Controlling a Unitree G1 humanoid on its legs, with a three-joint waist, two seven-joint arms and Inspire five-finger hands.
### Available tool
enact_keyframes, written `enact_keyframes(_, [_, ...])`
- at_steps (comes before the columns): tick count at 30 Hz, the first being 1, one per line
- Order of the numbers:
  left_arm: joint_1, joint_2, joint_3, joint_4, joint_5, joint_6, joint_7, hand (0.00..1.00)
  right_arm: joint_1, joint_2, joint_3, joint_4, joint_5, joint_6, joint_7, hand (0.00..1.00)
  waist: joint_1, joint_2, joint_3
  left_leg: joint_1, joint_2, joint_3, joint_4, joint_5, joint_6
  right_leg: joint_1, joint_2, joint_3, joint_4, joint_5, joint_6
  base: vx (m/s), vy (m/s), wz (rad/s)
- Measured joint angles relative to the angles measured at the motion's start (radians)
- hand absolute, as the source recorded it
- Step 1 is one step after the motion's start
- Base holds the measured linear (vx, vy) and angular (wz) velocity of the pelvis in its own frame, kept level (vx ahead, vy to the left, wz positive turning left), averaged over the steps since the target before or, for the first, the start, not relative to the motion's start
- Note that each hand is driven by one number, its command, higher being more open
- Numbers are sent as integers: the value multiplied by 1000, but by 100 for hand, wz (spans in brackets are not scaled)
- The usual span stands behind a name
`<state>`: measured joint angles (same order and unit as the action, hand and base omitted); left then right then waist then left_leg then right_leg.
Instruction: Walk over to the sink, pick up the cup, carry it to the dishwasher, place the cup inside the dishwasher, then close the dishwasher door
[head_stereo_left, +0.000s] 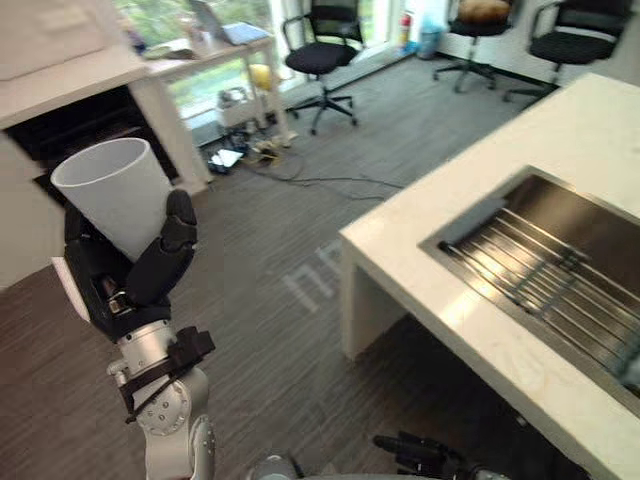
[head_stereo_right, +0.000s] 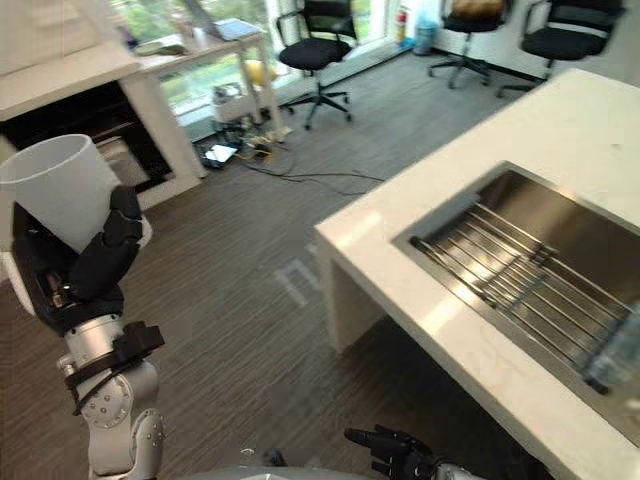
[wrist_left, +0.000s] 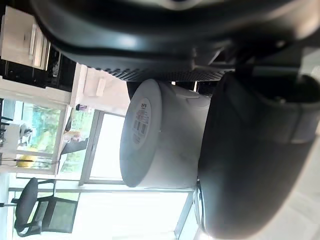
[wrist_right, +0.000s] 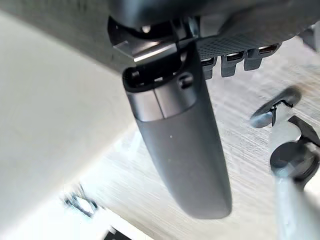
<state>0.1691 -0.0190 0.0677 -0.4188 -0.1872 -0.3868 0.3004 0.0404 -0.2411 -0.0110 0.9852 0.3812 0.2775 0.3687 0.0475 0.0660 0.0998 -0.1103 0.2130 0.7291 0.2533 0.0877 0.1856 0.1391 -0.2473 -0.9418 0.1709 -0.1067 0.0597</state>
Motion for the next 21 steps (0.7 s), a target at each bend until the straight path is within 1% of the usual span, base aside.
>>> enact_keyframes(1, [-20, 25, -19, -6, 1, -10, -1, 0, -2, 39, -16, -2, 0, -5, 0, 100, -19, -65, 9, 27, -69, 14, -51, -28, 8, -11, -23, -29, -72, 70, -58, -163, 164, 198])
enact_keyframes(2, [-18, 22, -37, 13, 5, -31, 0, 0, -3, 41, -22, 0, 0, -13, -2, 100, -25, -46, 13, 47, -33, 45, -2, -95, -5, 14, -16, -69, -55, 68, -31, -97, 144, 142])
enact_keyframes(3, [7, 28, -62, 14, 7, -38, 2, 0, -5, 42, -20, 2, -2, -8, -9, 100, -20, -37, 13, 103, 1, 97, 2, -146, -100, 38, -16, -100, -44, 64, -27, -30, 207, 82])
enact_keyframes(4, [22, 28, -84, 15, 12, -38, 2, 0, -11, 37, -18, 3, -8, -1, -10, 100, -19, -16, 19, 145, -14, 105, -71, -165, -156, 61, -18, -118, -36, 68, -16, -40, 252, 56])
enact_keyframes(5, [27, 36, -91, 19, 11, -38, 2, 0, -13, 39, -18, 5, -13, 2, -17, 100, -16, -21, 23, 154, -38, 99, -96, -157, -155, 70, -32, -127, -34, 78, -6, -53, 249, 59])
enact_keyframes(7, [41, 46, -114, 23, 11, -37, -1, 0, -11, 51, -3, -7, -14, 6, -22, 100, -24, -18, 15, 157, -128, 38, -192, -130, -123, 92, -78, -208, -20, 104, 11, -55, 216, 85])
enact_keyframes(8, [42, 45, -120, 23, 11, -37, -6, 0, -12, 52, -3, -6, -14, 7, -23, 100, -24, -15, 15, 155, -149, 15, -212, -123, -114, 96, -93, -226, -7, 106, 15, -17, 191, 110])
enact_keyframes(9, [41, 43, -134, 22, 10, -37, -23, 0, -11, 53, -3, -6, -14, 5, -28, 100, -22, -10, 16, 152, -185, -34, -244, -114, -98, 110, -125, -260, 33, 109, 19, 21, 151, 127])
enact_keyframes(10, [41, 42, -150, 22, 9, -37, -36, 0, -7, 54, -4, -8, -13, 3, -34, 100, -19, -9, 16, 147, -221, -93, -261, -109, -86, 123, -167, -256, 107, 110, 13, 34, 148, 143])
enact_keyframes(11, [37, 43, -163, 23, 7, -35, -46, 0, 1, 54, -6, -19, -10, 0, -41, 100, -19, -8, 16, 143, -241, -133, -266, -110, -76, 125, -193, -224, 160, 110, -16, 89, 133, 199])
enact_keyframes(12, [15, 45, -203, 26, -15, -35, -78, 0, 30, 56, -24, -62, 15, -11, -58, 100, -27, -5, 16, 142, -271, -246, -275, -106, -42, 102, -238, -69, 292, 128, -121, 111, 113, 277])
enact_keyframes(13, [-28, 54, -264, 53, -40, -48, -104, 0, 59, 67, -47, -92, 50, -35, -73, 100, -42, 1, 13, 125, -287, -385, -275, -99, -25, 33, -211, 207, 385, 76, -127, 113, 64, 314])
enact_keyframes(14, [-55, 63, -287, 79, -51, -61, -118, 0, 66, 73, -54, -99, 72, -49, -84, 100, -46, 1, 12, 119, -296, -454, -272, -96, -15, 10, -164, 327, 406, 12, -97, 103, -35, 334])
enact_keyframes(15, [-97, 74, -319, 127, -58, -68, -135, 0, 69, 81, -54, -115, 111, -67, -102, 100, -49, 1, 16, 121, -316, -565, -269, -92, -4, -39, -81, 497, 449, -60, -78, 85, -65, 290])
enact_keyframes(16, [-108, 83, -334, 163, -61, -69, -135, 0, 63, 85, -37, -125, 152, -70, -127, 100, -49, 0, 22, 141, -338, -641, -265, -95, -3, -96, -20, 614, 489, -102, -50, 144, -43, 249])
enact_keyframes(17, [-106, 84, -335, 174, -61, -69, -132, 0, 61, 87, -24, -134, 176, -72, -141, 100, -50, 2, 27, 156, -347, -666, -266, -98, -5, -124, 2, 651, 498, -121, -40, 185, 18, 173])
enact_keyframes(18, [-104, 89, -335, 190, -61, -69, -122, 0, 49, 96, -11, -149, 214, -73, -161, 100, -48, 4, 31, 180, -359, -708, -270, -104, -6, -189, 35, 696, 499, -156, -26, 203, 28, 97])
enact_keyframes(19, [-103, 93, -335, 192, -61, -69, -116, 0, 40, 103, 0, -156, 219, -69, -168, 100, -48, 4, 31, 188, -361, -720, -273, -106, -5, -225, 51, 712, 486, -168, -24, 182, 24, 77])
enact_keyframes(20, [-102, 100, -336, 192, -60, -68, -109, 0, 26, 111, 18, -169, 218, -58, -174, 100, -46, 5, 31, 201, -362, -731, -276, -112, -10, -278, 76, 732, 452, -175, -17, 199, 1, 43])
enact_keyframes(21, [-104, 107, -350, 192, -58, -66, -107, 0, 23, 127, 26, -200, 215, -37, -172, 100, -44, 5, 32, 216, -360, -756, -271, -125, -18, -333, 109, 765, 394, -174, -17, 265, -26, 47])
